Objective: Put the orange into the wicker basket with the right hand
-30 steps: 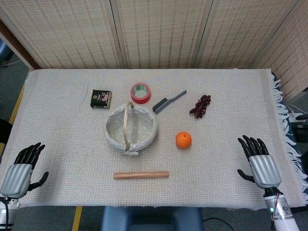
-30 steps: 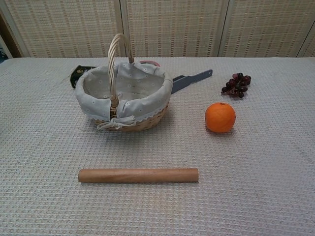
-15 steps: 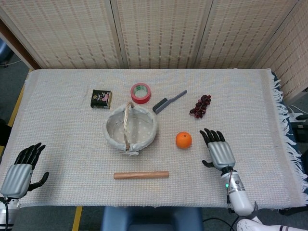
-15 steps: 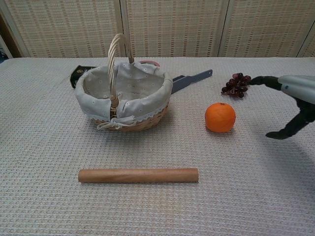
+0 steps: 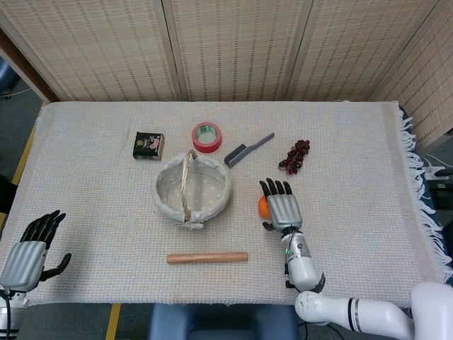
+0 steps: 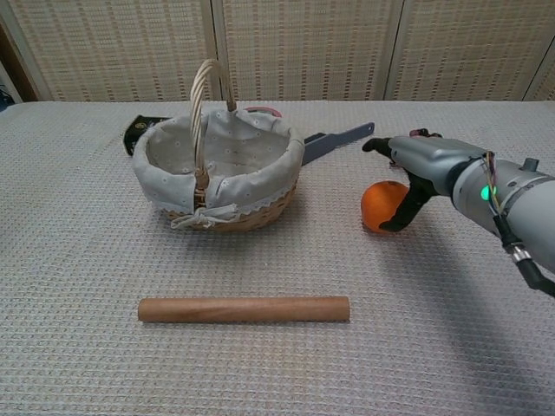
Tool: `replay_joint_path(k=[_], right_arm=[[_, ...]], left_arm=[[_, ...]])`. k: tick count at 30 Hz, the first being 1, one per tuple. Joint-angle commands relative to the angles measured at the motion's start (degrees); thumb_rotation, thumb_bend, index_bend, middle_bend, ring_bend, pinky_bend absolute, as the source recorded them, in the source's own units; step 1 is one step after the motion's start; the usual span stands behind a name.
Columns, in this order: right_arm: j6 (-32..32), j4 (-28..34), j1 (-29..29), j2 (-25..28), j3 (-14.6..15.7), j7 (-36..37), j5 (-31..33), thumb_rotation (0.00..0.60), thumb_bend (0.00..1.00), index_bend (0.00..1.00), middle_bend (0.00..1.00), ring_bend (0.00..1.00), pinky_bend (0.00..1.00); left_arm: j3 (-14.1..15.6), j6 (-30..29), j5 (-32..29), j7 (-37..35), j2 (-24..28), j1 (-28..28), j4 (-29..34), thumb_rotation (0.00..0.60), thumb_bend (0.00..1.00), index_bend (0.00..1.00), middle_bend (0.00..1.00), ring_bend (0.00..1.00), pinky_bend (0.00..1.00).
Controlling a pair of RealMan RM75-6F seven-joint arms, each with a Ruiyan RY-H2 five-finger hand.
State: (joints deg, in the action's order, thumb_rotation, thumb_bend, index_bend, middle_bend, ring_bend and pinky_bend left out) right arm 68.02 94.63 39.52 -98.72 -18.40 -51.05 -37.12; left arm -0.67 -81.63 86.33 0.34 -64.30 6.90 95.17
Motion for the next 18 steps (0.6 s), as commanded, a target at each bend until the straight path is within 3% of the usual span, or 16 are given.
replay_joint_path(k=[1,9,12,18], right_arm=[[0.2,-2.3,1.5,-1.9,0.2,-0.5,2.2,0.6,0.1,0.0,0.0,0.0,0.03],[-0.8,-9.0,3.8,-5.8,0.7,0.3,4.7,0.6,0.1,0.0,0.0,0.0,0.08],[-1.0,-11.1,4.4,-7.2,0.6,1.2,5.0,0.6,0.1,0.07,0.06,0.04,0.17],[-0.1,-13.5,4.7,-8.3,1.8,2.2,2.8,0.6,0.27,0.14,0.48,0.53,0.68]], left_arm=[[0.0,0.1,-0.1,-0.1,0.0,0.0,0.1,0.6,0.35,0.0,0.0,0.0,0.08],[-0.1,0.5,-0.6,-0.5,0.3,0.0,0.3,0.6,0.35,0.0,0.0,0.0,0.08],[-0.2,0.6,-0.8,-0.6,0.3,0.1,0.4,0.6,0.35,0.0,0.0,0.0,0.08],[-0.2,0.9,-1.1,-0.8,0.5,0.2,0.5,0.6,0.35,0.0,0.0,0.0,0.08]])
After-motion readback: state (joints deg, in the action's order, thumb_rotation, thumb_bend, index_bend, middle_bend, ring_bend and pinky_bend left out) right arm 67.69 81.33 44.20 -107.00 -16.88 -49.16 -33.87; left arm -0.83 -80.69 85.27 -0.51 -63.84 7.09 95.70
